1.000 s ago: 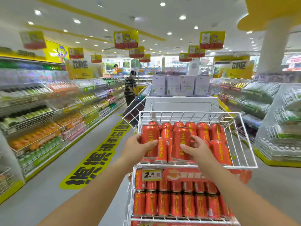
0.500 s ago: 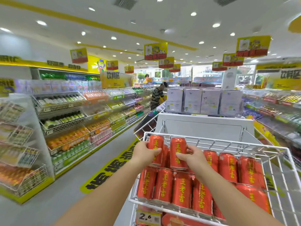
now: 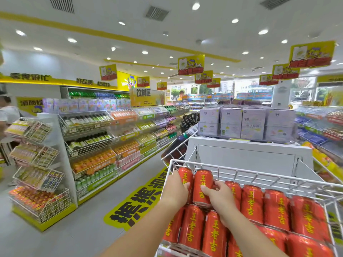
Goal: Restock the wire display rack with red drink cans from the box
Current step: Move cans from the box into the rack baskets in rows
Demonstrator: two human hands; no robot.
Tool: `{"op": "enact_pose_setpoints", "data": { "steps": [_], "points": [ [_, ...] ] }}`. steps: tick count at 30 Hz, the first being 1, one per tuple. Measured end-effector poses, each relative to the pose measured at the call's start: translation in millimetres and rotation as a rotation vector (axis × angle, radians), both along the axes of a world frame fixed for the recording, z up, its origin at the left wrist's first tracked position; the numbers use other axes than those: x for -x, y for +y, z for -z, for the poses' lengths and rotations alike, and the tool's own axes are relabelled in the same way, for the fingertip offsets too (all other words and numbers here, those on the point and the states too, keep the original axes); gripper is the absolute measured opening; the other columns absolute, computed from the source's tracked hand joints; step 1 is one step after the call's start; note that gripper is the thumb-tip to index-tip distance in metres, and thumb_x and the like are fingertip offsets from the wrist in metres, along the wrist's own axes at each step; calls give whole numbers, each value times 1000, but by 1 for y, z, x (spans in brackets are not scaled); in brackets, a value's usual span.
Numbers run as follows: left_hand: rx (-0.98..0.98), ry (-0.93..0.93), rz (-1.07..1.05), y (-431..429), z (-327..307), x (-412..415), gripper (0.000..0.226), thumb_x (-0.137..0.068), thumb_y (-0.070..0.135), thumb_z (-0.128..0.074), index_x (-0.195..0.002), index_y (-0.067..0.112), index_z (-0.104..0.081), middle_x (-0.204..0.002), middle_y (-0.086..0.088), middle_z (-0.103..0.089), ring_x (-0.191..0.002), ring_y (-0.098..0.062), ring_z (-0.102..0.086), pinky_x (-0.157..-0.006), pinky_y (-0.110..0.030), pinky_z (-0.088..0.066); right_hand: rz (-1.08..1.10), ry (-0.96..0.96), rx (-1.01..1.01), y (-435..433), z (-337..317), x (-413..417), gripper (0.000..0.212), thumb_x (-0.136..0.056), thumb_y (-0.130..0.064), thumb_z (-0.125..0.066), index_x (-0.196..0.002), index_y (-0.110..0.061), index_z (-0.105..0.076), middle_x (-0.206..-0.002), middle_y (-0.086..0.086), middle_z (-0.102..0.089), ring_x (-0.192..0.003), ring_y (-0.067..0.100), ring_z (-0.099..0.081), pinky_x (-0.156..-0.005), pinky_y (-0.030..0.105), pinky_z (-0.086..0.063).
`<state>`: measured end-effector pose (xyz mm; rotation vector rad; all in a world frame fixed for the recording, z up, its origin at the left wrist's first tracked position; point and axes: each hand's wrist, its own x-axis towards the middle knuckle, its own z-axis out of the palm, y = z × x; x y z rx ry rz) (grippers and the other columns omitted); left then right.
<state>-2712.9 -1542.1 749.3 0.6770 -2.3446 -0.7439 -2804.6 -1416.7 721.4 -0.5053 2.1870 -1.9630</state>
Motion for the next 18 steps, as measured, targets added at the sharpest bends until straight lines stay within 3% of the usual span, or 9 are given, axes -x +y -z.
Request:
{"op": "enact_pose_setpoints", "data": {
  "steps": [6,8,11,15,18],
  "points": [
    [215,-115,-25,0,6,-5,41,-106,41,-47,-133,9,-43,-123,-9,-58,-113,-26,-60,-90,-33,-48,26,47,-65,-1,2,-5,77,-77,-42,-78,-142,-11,-51,-138,6,-57,-118,24,-59,-102,42,-48],
    [310,-156,-43,1,6,-6,52,-107,42,-44,-143,5,-37,-133,-13,-50,-118,-27,-57,-93,-32,-48,14,35,-83,0,0,-6,74,-76,-44,-78,-139,-13,-54,-132,4,-62,-114,23,-62,-100,42,-50],
    [502,-204,-72,0,10,-8,68,-108,46,-38,-156,2,-21,-138,-14,-47,-121,-26,-58,-91,-30,-51,20,82,-129,-2,2,-5,83,-60,-61,-71,-129,-16,-63,-121,0,-69,-106,19,-66,-97,42,-53],
    [577,-193,-51,-9,20,-15,68,-108,49,-35,-159,8,-15,-140,-9,-47,-116,-23,-64,-79,-27,-55,23,153,-211,-1,0,-8,69,-83,-42,-75,-139,-8,-54,-137,8,-58,-124,25,-56,-106,39,-44],
    [647,-187,-41,-15,34,-14,70,-108,46,-37,-160,4,-17,-153,-13,-35,-124,-24,-59,-81,-28,-59,33,191,-248,-1,1,-6,69,-85,-42,-73,-140,-6,-52,-141,11,-54,-127,27,-53,-108,38,-42]
  ]
}}
